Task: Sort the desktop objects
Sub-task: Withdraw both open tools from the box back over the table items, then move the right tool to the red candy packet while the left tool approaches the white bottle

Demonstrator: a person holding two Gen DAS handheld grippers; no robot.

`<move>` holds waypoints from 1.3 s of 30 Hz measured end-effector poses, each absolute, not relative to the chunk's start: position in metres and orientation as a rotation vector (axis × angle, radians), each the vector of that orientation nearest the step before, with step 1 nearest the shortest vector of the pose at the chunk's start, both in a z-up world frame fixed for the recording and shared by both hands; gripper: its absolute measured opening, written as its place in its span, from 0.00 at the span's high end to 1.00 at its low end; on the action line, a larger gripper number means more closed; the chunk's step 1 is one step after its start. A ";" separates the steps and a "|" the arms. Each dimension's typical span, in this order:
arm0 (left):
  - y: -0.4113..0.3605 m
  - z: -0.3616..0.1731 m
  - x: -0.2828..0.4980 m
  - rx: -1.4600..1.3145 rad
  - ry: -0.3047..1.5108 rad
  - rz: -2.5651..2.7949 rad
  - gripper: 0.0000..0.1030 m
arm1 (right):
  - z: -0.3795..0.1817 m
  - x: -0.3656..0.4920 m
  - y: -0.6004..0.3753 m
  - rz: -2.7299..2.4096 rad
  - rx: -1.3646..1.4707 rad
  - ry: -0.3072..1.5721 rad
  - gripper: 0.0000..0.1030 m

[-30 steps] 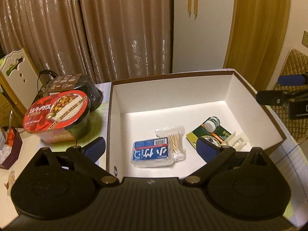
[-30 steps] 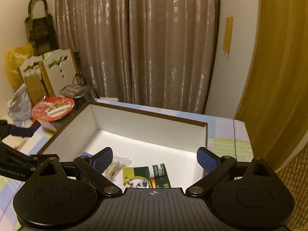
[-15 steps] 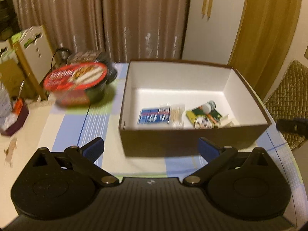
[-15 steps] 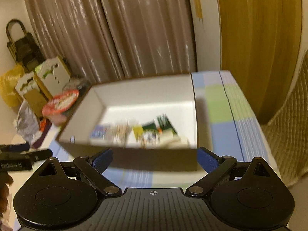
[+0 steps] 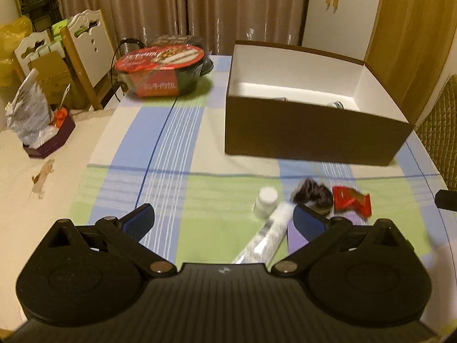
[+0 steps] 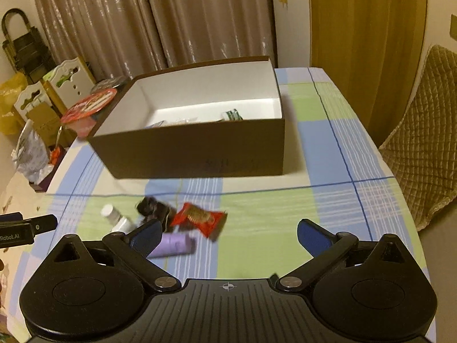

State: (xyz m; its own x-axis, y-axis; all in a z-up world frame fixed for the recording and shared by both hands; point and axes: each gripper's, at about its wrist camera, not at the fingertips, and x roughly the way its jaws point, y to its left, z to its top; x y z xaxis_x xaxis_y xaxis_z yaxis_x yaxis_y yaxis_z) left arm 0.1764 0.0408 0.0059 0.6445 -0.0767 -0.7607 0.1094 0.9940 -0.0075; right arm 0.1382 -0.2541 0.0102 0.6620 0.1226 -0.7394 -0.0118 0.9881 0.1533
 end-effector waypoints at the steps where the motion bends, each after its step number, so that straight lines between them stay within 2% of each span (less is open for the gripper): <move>1: 0.043 0.006 0.170 0.043 0.860 -0.116 0.01 | 0.009 0.133 -0.252 0.075 0.136 0.846 0.00; 12: 0.047 0.004 0.117 0.130 0.921 -0.186 0.01 | -0.008 0.089 -0.217 0.087 0.042 0.871 0.00; 19: 0.054 0.001 0.096 0.063 0.933 -0.196 0.01 | -0.003 0.080 -0.217 0.051 0.051 0.874 0.00; 39: 0.039 -0.006 0.087 0.086 0.956 -0.220 0.01 | 0.008 0.059 -0.239 0.036 0.127 0.842 0.00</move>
